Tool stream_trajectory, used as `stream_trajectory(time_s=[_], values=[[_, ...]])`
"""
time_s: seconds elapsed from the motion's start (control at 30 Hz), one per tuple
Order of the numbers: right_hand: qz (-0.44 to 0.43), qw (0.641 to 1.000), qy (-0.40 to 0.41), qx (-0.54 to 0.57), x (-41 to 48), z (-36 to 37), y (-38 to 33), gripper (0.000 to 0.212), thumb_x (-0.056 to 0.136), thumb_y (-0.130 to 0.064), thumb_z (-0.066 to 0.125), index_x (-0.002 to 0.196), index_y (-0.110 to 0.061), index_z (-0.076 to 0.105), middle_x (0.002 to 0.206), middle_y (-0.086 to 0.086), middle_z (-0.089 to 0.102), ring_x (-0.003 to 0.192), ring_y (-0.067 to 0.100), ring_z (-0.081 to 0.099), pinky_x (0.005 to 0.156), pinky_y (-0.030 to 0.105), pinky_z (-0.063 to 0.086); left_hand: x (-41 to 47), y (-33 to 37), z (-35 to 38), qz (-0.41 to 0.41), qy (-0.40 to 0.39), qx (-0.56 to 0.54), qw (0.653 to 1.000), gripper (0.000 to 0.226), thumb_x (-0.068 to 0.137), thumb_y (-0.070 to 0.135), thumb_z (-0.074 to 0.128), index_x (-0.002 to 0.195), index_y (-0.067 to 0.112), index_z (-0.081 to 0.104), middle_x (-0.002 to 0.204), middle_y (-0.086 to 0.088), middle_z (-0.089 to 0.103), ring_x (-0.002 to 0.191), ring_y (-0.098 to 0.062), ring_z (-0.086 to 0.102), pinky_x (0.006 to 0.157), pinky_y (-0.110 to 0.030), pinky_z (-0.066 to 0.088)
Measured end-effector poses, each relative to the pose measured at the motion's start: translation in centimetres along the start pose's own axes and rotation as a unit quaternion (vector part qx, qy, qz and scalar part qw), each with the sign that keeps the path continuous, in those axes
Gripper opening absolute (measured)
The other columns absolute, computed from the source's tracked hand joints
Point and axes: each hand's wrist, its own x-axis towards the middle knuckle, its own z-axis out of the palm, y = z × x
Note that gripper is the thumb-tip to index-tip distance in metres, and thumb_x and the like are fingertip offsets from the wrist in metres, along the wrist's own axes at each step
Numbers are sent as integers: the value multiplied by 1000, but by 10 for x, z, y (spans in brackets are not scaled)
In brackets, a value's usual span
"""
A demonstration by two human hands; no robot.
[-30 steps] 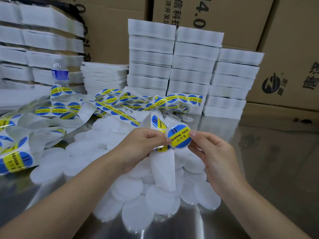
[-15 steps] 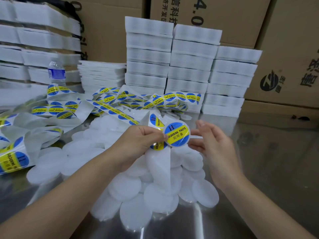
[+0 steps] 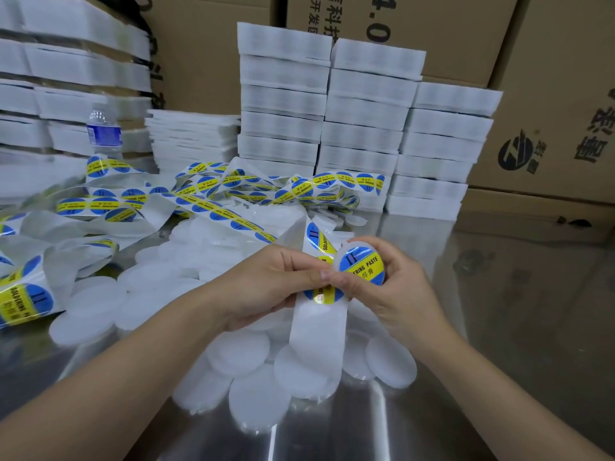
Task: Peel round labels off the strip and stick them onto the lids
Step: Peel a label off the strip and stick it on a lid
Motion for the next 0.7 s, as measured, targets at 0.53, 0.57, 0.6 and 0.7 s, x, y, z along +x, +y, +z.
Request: stream_trajectory(time_s=[0.53, 0.57, 0.6, 0.7], values=[[31, 995, -67, -72, 4, -17, -3, 53, 70, -51, 59, 120, -34, 60, 75, -17, 68, 57, -2, 57, 53, 14, 46, 3, -6, 4, 42, 56, 69, 995, 13, 72, 10, 73, 79, 18, 79, 83, 0, 75, 75, -6, 67, 70, -15, 52], [25, 991, -88, -103, 4, -20, -3, 69, 66, -51, 68, 131, -37, 49, 85, -21, 67, 67, -6, 58, 60, 12, 46, 4, -7, 4, 42, 67, 65, 995, 14, 75, 7, 71, 76, 19, 79, 78, 1, 74, 71, -6, 67, 66, -14, 52], [13, 985, -101, -141, 4, -22, -3, 83, 63, -47, 77, 136, -41, 38, 91, -21, 65, 71, -6, 56, 63, 13, 46, 5, -7, 3, 38, 79, 62, 994, 17, 77, 5, 70, 74, 19, 79, 76, 1, 74, 69, -7, 66, 64, -15, 52], [-34, 972, -91, -213, 3, -23, 1, 91, 65, -31, 84, 135, -49, 28, 89, -16, 61, 68, 5, 55, 65, 20, 50, 6, -8, 3, 26, 84, 53, 995, 14, 77, 5, 69, 80, 14, 78, 85, -6, 75, 77, -14, 68, 73, -23, 56]])
